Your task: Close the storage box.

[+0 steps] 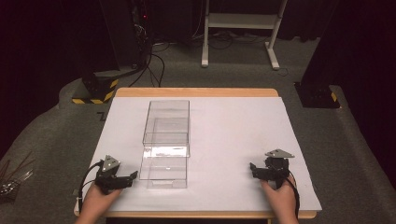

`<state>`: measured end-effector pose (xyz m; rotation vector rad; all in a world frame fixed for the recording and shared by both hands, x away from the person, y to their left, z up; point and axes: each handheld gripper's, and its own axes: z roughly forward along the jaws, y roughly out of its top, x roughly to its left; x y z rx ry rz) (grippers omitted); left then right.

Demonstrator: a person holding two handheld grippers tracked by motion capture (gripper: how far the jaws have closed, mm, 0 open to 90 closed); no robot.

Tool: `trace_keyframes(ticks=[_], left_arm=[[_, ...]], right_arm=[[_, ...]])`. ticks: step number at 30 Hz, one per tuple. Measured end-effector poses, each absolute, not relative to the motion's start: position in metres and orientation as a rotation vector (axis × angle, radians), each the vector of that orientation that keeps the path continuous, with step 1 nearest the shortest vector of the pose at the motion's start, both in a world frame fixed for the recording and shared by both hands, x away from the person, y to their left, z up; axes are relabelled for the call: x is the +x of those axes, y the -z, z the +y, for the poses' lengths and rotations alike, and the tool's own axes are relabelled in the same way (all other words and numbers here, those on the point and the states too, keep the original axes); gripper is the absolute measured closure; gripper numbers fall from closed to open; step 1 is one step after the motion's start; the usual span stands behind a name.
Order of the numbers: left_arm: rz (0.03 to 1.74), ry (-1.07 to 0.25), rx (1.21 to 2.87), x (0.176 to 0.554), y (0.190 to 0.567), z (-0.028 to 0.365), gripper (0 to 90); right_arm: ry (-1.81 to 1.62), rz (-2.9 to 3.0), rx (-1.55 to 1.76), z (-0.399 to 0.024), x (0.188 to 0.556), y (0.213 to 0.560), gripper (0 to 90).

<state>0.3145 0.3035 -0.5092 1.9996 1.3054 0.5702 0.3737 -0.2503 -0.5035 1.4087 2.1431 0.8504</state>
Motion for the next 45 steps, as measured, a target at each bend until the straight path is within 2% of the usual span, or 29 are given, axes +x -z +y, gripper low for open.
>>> trace_keyframes(ticks=[21, 45], left_arm=[[1.313, -0.576, 1.998, 0.314, 0.508, 0.303, 15.2], [1.256, -0.588, 1.941, 0.303, 0.488, 0.307, 15.3]], right_arm=[[-0.851, 2.139, 1.406, -0.250, 0.373, 0.504, 10.1], [-0.854, 2.140, 1.409, -0.250, 0.373, 0.504, 10.0]])
